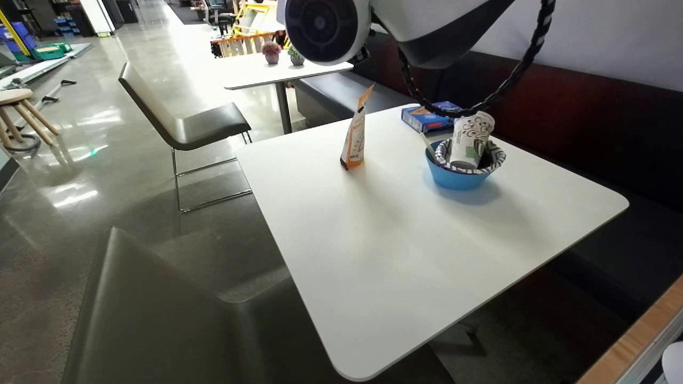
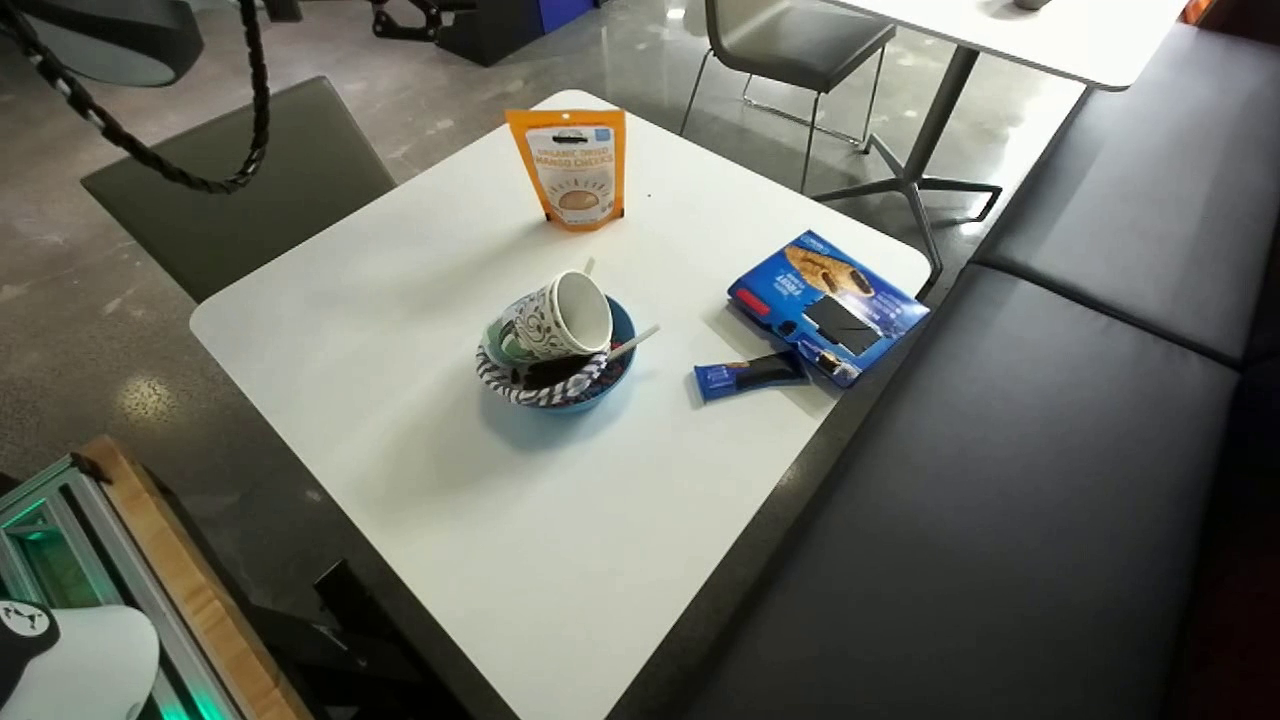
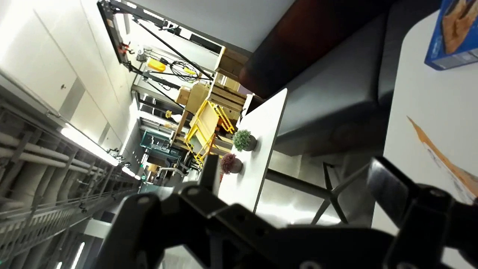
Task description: Place the white and orange packet standing vertically upright
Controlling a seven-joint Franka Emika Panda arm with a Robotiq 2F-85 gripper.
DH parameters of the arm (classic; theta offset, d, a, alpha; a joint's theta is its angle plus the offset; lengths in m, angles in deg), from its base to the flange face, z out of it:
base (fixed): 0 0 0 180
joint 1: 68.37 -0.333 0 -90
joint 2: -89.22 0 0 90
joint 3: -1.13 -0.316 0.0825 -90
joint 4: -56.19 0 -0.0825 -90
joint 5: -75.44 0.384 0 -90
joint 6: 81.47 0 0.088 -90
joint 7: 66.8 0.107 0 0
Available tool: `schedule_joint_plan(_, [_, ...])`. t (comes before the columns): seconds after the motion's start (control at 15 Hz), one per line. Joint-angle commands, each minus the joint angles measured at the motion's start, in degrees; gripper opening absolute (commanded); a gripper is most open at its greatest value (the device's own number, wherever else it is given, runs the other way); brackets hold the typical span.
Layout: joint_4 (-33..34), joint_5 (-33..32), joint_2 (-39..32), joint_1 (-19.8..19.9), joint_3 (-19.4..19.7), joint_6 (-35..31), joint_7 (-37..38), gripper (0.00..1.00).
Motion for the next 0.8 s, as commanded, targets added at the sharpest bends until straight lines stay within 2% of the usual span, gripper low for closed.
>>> schedule_joint_plan(0.0, [-2.51,3.4,4.2,1.73,0.78,-8.43,7.16,1.0])
schedule_joint_plan(0.73, [-5.43,14.95,8.78,5.0,5.55,-33.08,22.95,1.0])
